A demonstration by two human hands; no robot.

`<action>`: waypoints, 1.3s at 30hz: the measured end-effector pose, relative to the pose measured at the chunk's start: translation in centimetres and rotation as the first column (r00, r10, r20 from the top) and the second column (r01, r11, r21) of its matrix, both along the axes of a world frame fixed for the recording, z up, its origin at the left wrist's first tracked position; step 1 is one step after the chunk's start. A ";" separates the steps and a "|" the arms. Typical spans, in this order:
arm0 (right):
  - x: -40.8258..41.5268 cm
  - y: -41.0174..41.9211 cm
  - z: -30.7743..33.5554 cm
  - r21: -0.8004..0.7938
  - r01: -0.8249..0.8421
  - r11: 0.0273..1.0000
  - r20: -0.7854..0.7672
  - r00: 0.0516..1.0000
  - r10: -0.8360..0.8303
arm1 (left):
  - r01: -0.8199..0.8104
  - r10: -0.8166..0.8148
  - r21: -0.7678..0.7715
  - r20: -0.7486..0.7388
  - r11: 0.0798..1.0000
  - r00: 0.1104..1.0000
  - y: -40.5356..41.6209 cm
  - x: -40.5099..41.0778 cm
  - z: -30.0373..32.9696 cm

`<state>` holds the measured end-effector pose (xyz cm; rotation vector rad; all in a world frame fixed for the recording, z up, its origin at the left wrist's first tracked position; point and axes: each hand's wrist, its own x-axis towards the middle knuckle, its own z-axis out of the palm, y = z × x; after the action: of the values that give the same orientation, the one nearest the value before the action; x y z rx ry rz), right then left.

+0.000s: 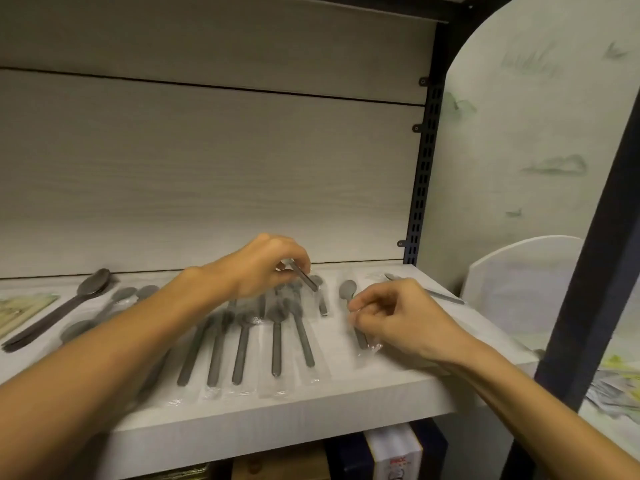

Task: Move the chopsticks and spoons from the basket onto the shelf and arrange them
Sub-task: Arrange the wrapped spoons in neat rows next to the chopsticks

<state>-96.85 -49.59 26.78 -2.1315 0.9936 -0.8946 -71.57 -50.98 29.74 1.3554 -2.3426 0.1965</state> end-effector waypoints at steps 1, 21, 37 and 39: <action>0.4 0.1 -0.1 0.020 -0.017 1.000 0.006 1.000 0.016 | -0.008 0.008 -0.010 0.002 1.000 1.000 0.2 0.4 0.0; 1.2 -0.8 -1.1 -0.321 -0.087 0.943 -0.325 0.945 -0.024 | -0.007 0.016 -0.229 0.042 0.973 0.999 1.0 1.6 -0.4; -0.3 -9.8 -0.4 -0.284 0.187 0.940 -0.163 0.957 -0.240 | 0.116 -0.110 -0.120 0.050 0.986 0.993 -3.9 -3.7 -1.1; -0.5 -10.1 -0.7 -0.299 0.184 0.936 -0.189 0.950 -0.247 | 0.097 -0.090 -0.097 0.067 0.991 0.994 -4.8 -4.6 -1.4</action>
<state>-97.36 -59.69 26.04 -2.4354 1.3047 -0.9609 -76.14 -55.79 28.34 1.2054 -2.4069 0.3286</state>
